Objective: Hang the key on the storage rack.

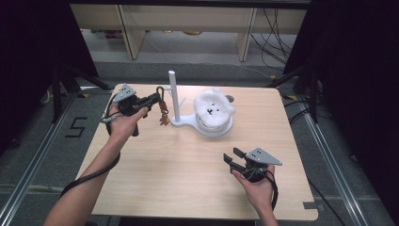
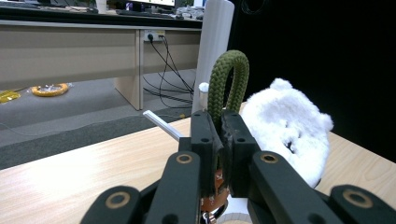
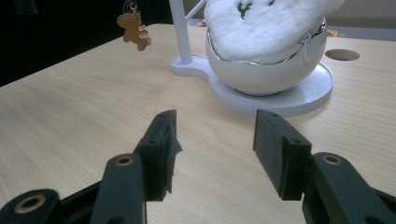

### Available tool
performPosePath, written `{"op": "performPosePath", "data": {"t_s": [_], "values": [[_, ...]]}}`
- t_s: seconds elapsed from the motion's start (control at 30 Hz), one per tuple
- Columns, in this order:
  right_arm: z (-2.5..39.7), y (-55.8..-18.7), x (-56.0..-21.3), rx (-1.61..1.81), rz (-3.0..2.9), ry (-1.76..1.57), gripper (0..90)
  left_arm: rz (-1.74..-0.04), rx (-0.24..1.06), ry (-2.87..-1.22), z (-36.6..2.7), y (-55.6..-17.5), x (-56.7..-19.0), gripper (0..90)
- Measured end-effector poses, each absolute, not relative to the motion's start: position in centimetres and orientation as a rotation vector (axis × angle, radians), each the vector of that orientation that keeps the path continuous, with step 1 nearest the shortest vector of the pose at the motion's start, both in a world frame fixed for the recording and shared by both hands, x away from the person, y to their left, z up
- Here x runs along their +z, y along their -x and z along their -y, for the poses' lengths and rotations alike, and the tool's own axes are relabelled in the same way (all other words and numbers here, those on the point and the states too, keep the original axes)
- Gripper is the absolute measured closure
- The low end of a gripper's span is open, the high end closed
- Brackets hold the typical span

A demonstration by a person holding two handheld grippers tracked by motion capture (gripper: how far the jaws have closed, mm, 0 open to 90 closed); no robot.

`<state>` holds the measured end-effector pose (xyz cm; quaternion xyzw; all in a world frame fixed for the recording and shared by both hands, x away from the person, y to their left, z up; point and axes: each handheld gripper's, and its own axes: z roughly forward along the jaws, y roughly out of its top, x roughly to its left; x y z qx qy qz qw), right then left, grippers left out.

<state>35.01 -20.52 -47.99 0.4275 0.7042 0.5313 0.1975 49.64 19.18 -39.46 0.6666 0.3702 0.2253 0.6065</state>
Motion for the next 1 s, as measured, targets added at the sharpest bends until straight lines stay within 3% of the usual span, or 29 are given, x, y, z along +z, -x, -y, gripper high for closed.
{"op": "performPosePath", "data": {"t_s": [1.0], "values": [[21.0, -35.3, -48.3, 1.462, -1.982, -1.127, 50.0, -0.932, 0.473, -1.537, -18.5, -51.9, -40.4, 84.2]]}}
